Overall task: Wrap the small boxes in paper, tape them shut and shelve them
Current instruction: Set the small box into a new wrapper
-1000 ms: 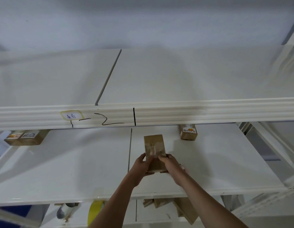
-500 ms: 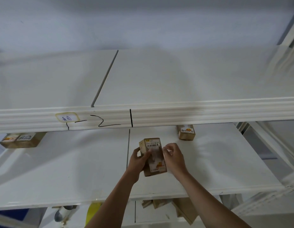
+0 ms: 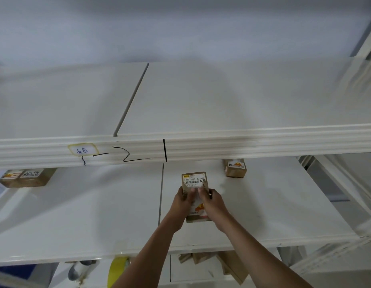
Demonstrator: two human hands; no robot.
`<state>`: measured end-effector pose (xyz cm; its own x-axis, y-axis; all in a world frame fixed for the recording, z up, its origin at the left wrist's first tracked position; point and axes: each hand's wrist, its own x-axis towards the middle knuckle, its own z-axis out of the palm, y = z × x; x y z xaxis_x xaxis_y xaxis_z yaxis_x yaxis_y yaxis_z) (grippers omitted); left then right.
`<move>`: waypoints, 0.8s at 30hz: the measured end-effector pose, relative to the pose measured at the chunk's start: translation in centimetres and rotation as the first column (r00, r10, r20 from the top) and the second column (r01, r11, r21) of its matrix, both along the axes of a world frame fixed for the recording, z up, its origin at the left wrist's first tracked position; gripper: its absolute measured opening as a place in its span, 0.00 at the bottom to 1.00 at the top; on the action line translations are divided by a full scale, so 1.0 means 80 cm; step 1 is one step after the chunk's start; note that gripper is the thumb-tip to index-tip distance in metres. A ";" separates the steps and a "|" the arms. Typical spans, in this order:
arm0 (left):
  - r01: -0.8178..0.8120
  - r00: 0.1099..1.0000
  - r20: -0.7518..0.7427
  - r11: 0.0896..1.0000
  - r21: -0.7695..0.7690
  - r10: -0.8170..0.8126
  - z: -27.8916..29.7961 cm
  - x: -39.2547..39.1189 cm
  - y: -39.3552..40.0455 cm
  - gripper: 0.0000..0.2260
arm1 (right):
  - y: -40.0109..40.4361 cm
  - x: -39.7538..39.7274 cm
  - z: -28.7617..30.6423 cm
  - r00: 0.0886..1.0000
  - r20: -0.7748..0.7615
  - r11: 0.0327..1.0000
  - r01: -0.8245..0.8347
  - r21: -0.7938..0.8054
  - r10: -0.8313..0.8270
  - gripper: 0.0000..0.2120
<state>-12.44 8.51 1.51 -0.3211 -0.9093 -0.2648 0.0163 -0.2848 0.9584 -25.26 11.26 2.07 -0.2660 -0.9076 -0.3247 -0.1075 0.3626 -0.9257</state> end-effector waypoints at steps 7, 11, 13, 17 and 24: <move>-0.062 0.974 0.219 0.998 -0.015 0.063 -0.008 -0.011 -0.010 0.24 | -0.006 0.002 -0.006 0.988 -0.025 0.988 0.152 0.037 -0.151 0.24; -0.034 0.931 0.363 0.999 -0.042 0.047 -0.001 -0.018 -0.012 0.22 | -0.003 0.001 -0.001 0.982 -0.069 0.983 0.177 0.037 -0.174 0.26; -0.016 0.971 0.239 0.999 0.037 0.007 0.007 -0.020 -0.006 0.21 | -0.003 0.002 0.002 0.983 -0.083 0.986 0.167 0.021 -0.164 0.22; -0.097 0.988 0.128 0.994 0.042 0.090 -0.011 -0.007 -0.004 0.27 | 0.000 -0.004 0.003 0.954 -0.181 0.966 0.218 -0.136 -0.240 0.19; -0.077 0.994 -0.060 0.972 0.221 0.092 -0.034 0.007 -0.003 0.21 | 0.003 -0.009 -0.010 0.999 -0.031 0.981 0.025 0.193 -0.020 0.27</move>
